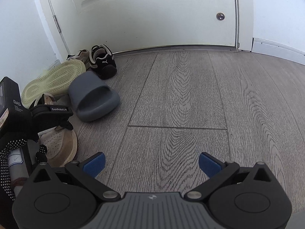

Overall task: Organize scattered shoes
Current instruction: 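Lift the tan-and-white sneaker with the left gripper and carry it away from the pile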

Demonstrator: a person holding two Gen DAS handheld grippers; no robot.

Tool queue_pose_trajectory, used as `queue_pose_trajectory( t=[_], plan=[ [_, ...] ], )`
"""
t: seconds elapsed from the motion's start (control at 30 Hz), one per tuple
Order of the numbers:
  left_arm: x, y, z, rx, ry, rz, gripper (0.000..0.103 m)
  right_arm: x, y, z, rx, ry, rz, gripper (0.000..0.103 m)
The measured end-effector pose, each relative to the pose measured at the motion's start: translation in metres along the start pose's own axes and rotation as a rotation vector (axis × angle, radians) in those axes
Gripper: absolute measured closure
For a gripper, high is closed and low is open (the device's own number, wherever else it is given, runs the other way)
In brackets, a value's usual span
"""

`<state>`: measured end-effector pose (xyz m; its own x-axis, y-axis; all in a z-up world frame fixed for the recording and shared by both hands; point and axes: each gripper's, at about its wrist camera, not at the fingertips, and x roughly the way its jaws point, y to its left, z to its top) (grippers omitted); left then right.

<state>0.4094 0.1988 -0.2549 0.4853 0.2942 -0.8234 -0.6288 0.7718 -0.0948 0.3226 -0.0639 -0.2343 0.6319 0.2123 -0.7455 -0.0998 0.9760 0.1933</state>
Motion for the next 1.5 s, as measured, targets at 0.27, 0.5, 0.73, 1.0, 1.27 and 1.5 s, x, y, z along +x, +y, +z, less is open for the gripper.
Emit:
queue_pose_trajectory(
  t=[0.27, 0.5, 0.73, 1.0, 1.27, 1.5],
  plan=[
    [-0.003, -0.002, -0.004, 0.031, -0.009, -0.007, 0.016, -0.015, -0.014, -0.007, -0.008, 0.003, -0.037, 0.0],
    [-0.016, -0.026, -0.023, 0.105, 0.033, -0.057, 0.016, -0.042, -0.028, -0.006, -0.054, -0.029, -0.045, 0.0],
    [-0.03, -0.042, -0.045, 0.159, 0.068, -0.085, 0.016, -0.064, -0.05, -0.01, -0.063, -0.052, -0.075, 0.0],
    [-0.047, -0.062, -0.076, 0.134, 0.104, -0.068, 0.016, -0.078, -0.079, -0.009, -0.004, -0.08, -0.097, 0.0],
    [-0.069, -0.109, -0.123, 0.127, 0.089, -0.062, 0.014, -0.087, -0.107, -0.005, 0.058, -0.109, -0.122, 0.0],
    [-0.085, -0.178, -0.173, 0.3, 0.053, -0.175, 0.008, -0.095, -0.133, -0.002, 0.109, -0.138, -0.154, 0.0]
  ],
)
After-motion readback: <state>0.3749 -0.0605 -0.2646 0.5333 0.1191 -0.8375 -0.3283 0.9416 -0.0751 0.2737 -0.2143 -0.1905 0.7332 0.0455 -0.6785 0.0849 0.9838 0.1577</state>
